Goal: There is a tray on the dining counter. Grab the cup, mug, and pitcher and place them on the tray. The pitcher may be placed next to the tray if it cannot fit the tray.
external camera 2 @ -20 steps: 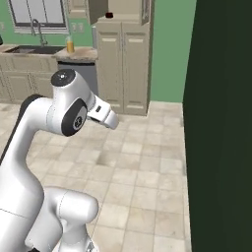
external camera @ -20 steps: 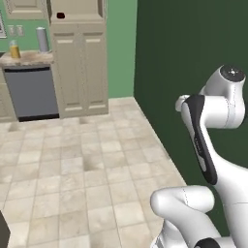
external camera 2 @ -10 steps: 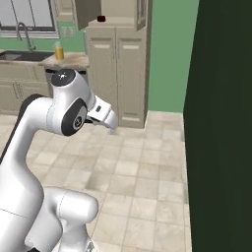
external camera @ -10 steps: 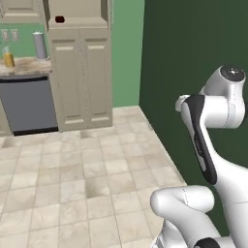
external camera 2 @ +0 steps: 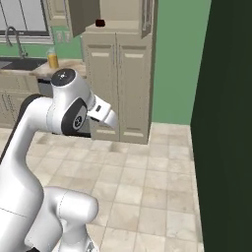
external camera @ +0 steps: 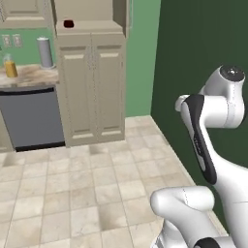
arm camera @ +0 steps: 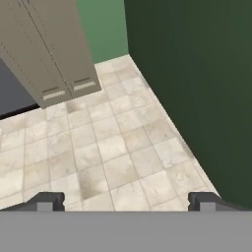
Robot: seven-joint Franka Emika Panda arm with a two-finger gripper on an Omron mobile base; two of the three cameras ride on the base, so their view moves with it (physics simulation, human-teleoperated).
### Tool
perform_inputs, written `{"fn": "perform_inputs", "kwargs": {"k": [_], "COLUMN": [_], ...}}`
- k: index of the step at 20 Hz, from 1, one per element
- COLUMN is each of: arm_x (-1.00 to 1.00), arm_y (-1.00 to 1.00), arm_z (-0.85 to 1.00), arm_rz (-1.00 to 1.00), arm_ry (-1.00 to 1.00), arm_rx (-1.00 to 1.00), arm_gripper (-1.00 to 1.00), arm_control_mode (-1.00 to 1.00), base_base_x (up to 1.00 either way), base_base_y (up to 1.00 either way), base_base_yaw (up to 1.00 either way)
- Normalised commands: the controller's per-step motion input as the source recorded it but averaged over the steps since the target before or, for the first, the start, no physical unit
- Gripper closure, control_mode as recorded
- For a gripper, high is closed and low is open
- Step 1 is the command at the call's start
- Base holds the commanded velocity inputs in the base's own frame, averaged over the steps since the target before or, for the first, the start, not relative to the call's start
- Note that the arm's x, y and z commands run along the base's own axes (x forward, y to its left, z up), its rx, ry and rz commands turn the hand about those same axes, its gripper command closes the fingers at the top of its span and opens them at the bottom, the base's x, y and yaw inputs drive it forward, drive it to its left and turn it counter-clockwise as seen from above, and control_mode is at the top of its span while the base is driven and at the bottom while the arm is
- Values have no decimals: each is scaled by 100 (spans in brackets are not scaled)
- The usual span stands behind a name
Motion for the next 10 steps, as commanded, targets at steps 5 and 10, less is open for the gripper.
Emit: {"fn": "perform_inputs", "kwargs": {"k": [5,10], "arm_x": [0,0], "arm_y": [0,0], "arm_z": [0,0], "arm_rz": [0,0], "arm_ry": [0,0], "arm_rx": [0,0], "arm_gripper": [-100,-100], "arm_control_mode": [100,100], "base_base_x": [75,61], "base_base_y": [35,23], "base_base_yaw": [0,0]}}
